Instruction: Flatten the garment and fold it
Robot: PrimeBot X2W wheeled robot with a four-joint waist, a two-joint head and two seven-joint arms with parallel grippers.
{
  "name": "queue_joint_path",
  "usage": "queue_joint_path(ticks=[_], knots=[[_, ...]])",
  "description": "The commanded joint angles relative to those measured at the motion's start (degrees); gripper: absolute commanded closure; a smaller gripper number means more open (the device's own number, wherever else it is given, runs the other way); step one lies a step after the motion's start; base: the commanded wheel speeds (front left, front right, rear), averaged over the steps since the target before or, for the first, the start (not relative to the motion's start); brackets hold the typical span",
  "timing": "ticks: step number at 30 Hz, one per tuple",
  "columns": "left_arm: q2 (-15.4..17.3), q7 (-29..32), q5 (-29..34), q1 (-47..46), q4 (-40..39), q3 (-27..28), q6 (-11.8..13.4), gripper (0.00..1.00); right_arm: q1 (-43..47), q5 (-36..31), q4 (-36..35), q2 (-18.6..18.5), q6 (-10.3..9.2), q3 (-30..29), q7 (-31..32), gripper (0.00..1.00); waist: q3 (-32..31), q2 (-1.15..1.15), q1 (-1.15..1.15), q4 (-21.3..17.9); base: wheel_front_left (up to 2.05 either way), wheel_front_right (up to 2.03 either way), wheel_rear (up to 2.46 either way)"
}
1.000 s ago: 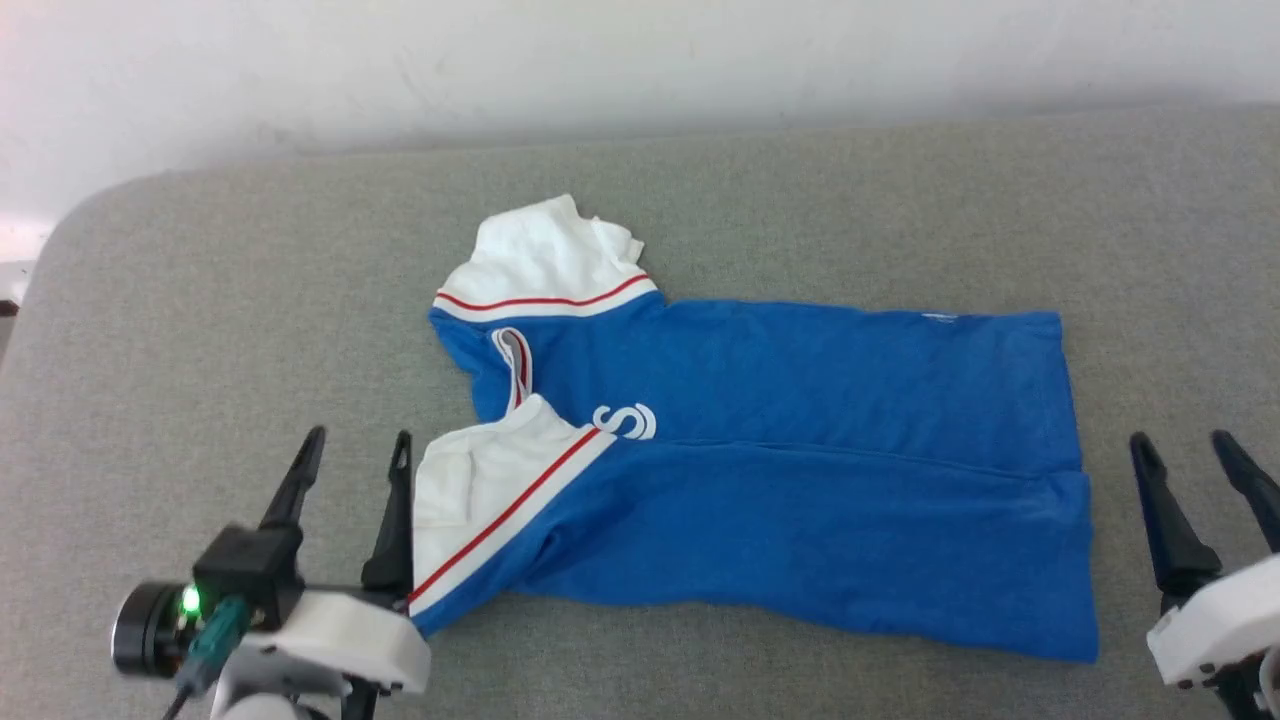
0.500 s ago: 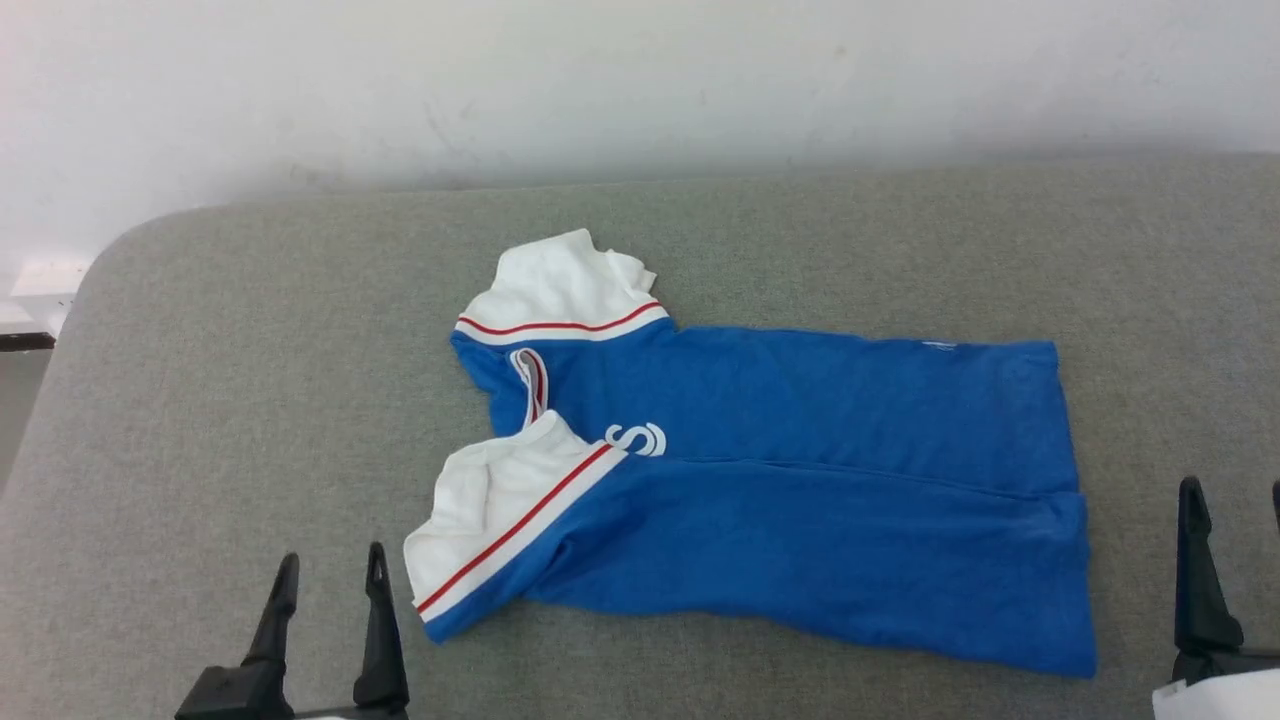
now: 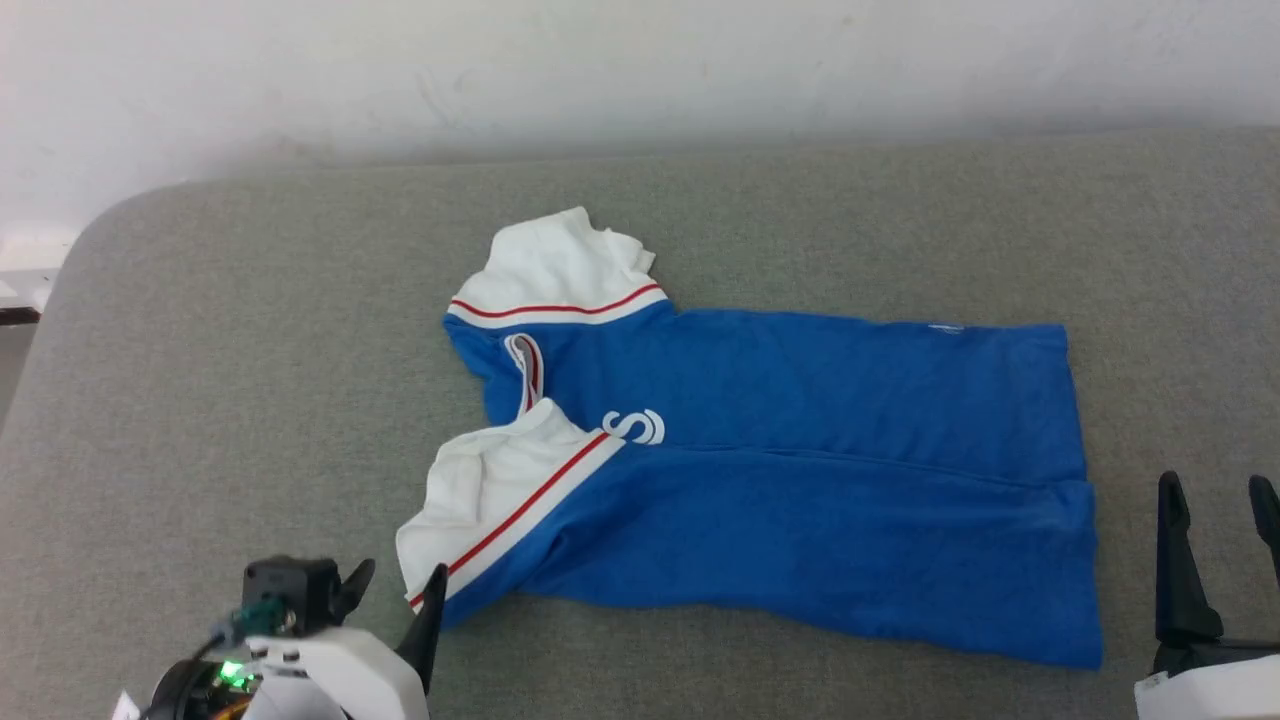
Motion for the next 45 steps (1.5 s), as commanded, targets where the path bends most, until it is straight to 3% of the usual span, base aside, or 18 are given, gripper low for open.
queue_joint_path(ticks=[1,11,19,20,21,22,28,33,45], knots=[[0.29,1.70,-1.14,-1.47,0.92,0.08,-0.45,0.00,-0.72,0.36,0.32,0.19,-0.04,0.25,-0.36,0.00,0.88,0.01,0.00,-0.67,0.00,0.00,0.00],[-0.52,10.96,-9.96,-4.75,6.04,1.59,-2.82,0.00,-1.40,0.60,1.37,0.19,-0.04,0.03,-0.46,0.00,3.60,0.01,0.00,-2.83,0.00,0.00,0.00],[-1.72,17.36,-14.18,-7.08,10.16,-0.43,-5.78,0.01,-2.36,0.65,1.97,0.19,-0.04,0.24,-0.26,0.00,4.71,0.01,0.00,-3.14,0.00,0.00,0.00],[-2.00,17.47,-14.25,-7.35,10.92,-0.66,-5.97,0.13,-2.44,0.66,1.99,0.19,-0.04,0.31,-0.25,0.00,4.82,0.01,0.00,-3.17,0.00,0.00,0.00],[-2.34,17.33,-14.25,-7.63,11.69,-0.82,-6.17,0.74,-2.60,0.66,2.03,0.19,-0.04,0.39,-0.20,0.00,4.91,0.01,0.00,-3.21,0.00,0.00,0.00],[-2.73,16.90,-14.20,-7.91,12.37,-0.96,-6.51,1.00,-2.78,0.64,2.08,0.19,-0.04,0.48,-0.14,0.00,4.97,0.01,0.00,-3.24,0.00,0.00,0.00],[-4.35,11.59,-14.38,-8.08,14.37,0.31,-8.24,1.00,-3.71,-0.52,1.92,0.19,-0.04,1.04,0.65,0.00,4.89,0.01,0.00,-3.40,0.00,0.00,0.00],[-4.34,6.69,-14.87,-5.65,11.45,3.24,-7.32,1.00,-4.29,-1.22,0.90,0.19,-0.04,1.29,2.82,0.00,4.75,0.01,0.00,-3.30,0.00,0.00,0.00],[-3.20,3.71,-14.43,-1.63,4.44,5.32,-4.68,1.00,0.42,3.69,1.48,0.19,-0.04,-0.02,29.24,0.00,5.34,0.01,0.00,-1.55,0.00,0.00,0.00]])
